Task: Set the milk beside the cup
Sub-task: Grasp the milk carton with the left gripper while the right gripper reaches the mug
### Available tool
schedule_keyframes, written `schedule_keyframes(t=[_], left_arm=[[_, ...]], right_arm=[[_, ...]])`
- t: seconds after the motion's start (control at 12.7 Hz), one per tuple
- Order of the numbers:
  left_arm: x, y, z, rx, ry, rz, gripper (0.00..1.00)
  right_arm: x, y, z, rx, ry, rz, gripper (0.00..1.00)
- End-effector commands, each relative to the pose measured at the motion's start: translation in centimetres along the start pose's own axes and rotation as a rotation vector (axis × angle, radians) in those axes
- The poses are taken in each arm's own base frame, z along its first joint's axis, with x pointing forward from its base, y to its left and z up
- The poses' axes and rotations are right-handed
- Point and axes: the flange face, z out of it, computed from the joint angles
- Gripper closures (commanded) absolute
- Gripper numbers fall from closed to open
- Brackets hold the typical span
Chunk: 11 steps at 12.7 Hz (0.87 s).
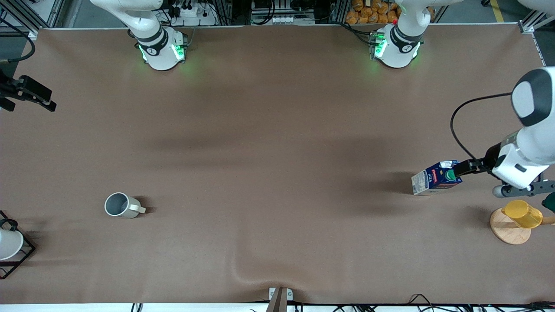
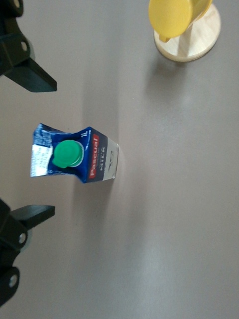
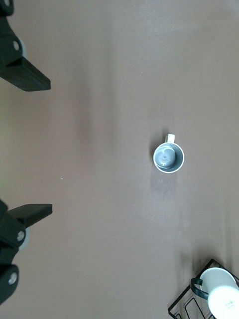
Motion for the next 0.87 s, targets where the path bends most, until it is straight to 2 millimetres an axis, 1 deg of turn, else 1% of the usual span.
schedule_keyframes(t=[0.0, 0.16, 0.79], left_arm=[[-0.2, -0.2, 1.6, 0.015, -0.008, 0.016, 0.0], [-0.3, -0.3, 3.4, 0.017, -0.028, 0.017, 0.0], [-0.2, -0.2, 7.2, 0.02, -0.085, 0.019, 0.0]], right_arm=[[-0.1, 0.3, -0.1, 0.001, 0.007, 0.018, 0.0], [-0.2, 0.3, -0.1, 0.003, 0.006, 0.019, 0.0], [-0.2, 0.0, -0.2, 0.003, 0.004, 0.015, 0.0]])
